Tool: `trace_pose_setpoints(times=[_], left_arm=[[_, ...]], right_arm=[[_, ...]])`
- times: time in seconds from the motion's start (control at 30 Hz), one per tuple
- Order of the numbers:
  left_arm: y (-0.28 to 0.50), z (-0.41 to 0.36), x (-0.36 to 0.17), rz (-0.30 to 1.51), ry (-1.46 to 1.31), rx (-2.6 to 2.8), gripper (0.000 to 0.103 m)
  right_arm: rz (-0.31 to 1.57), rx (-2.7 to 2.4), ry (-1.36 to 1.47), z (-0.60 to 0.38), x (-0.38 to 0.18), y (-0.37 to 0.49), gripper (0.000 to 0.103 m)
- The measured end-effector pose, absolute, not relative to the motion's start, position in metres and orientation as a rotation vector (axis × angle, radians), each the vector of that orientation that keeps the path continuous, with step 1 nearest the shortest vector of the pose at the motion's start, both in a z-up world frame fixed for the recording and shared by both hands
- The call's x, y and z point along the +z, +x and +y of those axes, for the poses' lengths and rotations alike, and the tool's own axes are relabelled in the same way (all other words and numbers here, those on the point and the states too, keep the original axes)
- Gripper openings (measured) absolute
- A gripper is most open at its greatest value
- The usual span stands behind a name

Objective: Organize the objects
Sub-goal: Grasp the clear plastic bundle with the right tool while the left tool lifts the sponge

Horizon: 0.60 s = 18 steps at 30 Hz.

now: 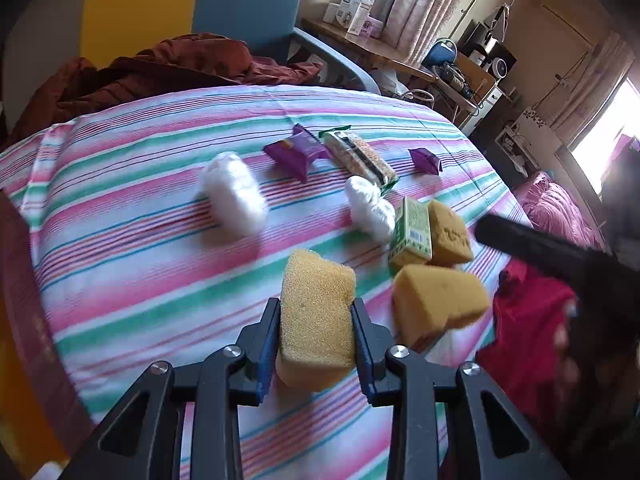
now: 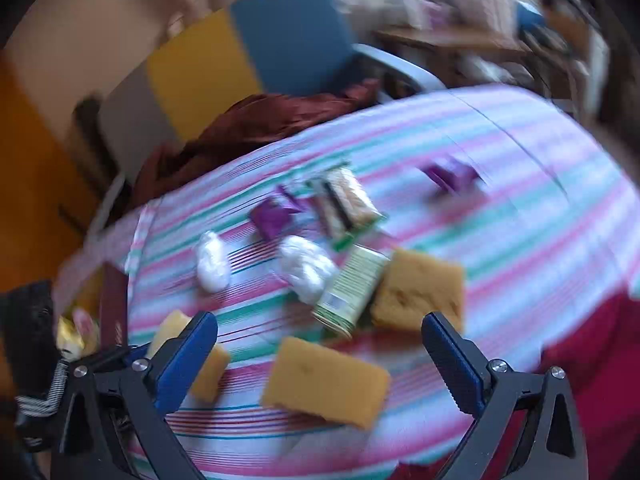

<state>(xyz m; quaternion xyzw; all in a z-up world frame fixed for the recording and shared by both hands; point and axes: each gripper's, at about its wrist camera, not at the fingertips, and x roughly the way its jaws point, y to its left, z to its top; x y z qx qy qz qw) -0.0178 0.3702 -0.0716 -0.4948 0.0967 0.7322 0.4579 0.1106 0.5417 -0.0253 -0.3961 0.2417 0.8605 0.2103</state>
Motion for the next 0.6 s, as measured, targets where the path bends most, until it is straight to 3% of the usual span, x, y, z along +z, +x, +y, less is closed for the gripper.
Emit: trace_pose_setpoints(times=[0.07,0.2,0.37,0.4,0.43,0.47,0.6], left_arm=[[-0.017,0.356,-0.068,0.229,-1.209,1.82,0.033],[-0.016,0.335,-0.061,0.189,-1.19,1.851,0.033],[-0.015,0.318,-0.049,0.171,-1.164,1.879,0.033],[-0.015,0.314,-0.045,0.166,-1.157,1.885,0.033],[-0.014,0.311,-0.043,0.161,-1.154,1.889,0.033],[-0.014,0.307,-0.04,0.155,-1.148,1.891,0.033],[-0.012,0.291,-0.031,0.135,-1.127,1.913,0.033]], right_arm=[[0.563,2.429,-1.147,0.537,-0.022,0.091,0.102],[0.356,2.432,-1.288,0.537,-0.038,0.043,0.089],[0.209,2.343,-1.465,0.549,-0.079,0.003,0.082],[0.207,2.323,-1.497,0.552,-0.087,0.0,0.068],[0.202,2.298,-1.534,0.554,-0.097,-0.003,0.043],[0.198,2.282,-1.556,0.556,-0.104,-0.004,0.036],[0.211,2.322,-1.499,0.551,-0.093,0.006,0.036]])
